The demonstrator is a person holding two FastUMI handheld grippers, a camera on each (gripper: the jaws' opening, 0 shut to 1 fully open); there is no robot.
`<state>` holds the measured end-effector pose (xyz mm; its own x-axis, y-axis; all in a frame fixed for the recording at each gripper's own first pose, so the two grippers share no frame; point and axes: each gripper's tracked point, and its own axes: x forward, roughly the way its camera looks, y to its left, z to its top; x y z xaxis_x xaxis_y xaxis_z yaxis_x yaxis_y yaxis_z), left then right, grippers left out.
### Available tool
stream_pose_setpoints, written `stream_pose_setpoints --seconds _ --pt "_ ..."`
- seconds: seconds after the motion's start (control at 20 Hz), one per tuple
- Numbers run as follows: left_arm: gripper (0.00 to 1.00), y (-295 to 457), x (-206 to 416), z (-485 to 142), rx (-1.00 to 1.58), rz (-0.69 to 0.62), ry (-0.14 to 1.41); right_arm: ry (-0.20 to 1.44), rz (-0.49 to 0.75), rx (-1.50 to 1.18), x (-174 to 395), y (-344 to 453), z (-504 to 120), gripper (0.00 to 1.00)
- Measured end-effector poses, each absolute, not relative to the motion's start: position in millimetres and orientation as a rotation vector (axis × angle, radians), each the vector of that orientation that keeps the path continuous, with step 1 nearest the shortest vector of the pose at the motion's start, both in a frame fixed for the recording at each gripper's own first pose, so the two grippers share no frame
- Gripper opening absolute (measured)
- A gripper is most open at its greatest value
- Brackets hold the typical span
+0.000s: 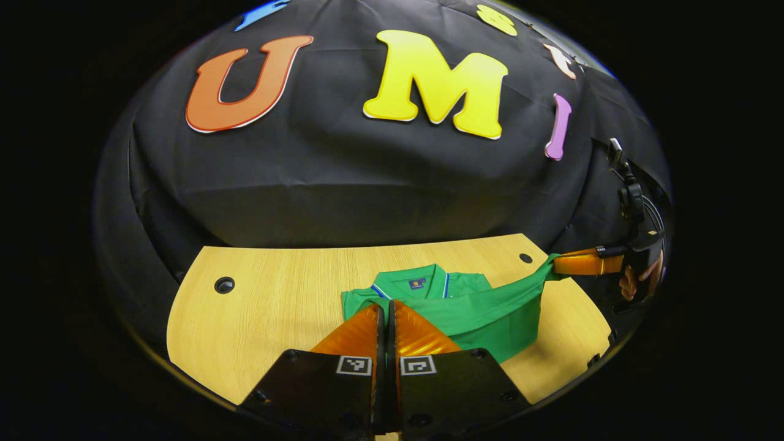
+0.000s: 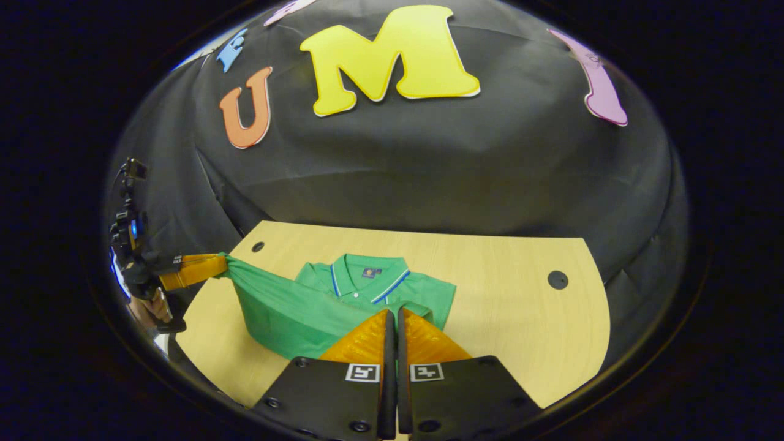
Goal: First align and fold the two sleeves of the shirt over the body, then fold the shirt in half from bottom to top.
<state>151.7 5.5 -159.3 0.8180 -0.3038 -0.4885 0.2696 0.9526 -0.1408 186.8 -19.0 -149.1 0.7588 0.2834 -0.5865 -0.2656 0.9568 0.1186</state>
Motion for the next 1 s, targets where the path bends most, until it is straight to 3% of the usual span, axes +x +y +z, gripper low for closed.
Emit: stream_pose_setpoints --seconds 0.3,1.0 --pt "0.03 8.3 193.4 -185.1 -0.078 -0.275 0.514 0.63 0.282 0.022 231.1 -25.3 -175.8 0.0" --pt "0.03 10.8 246.0 -271.1 -0.049 -0.17 0.568 0.598 0.249 -0.039 316.6 -32.5 -254.8 0.03"
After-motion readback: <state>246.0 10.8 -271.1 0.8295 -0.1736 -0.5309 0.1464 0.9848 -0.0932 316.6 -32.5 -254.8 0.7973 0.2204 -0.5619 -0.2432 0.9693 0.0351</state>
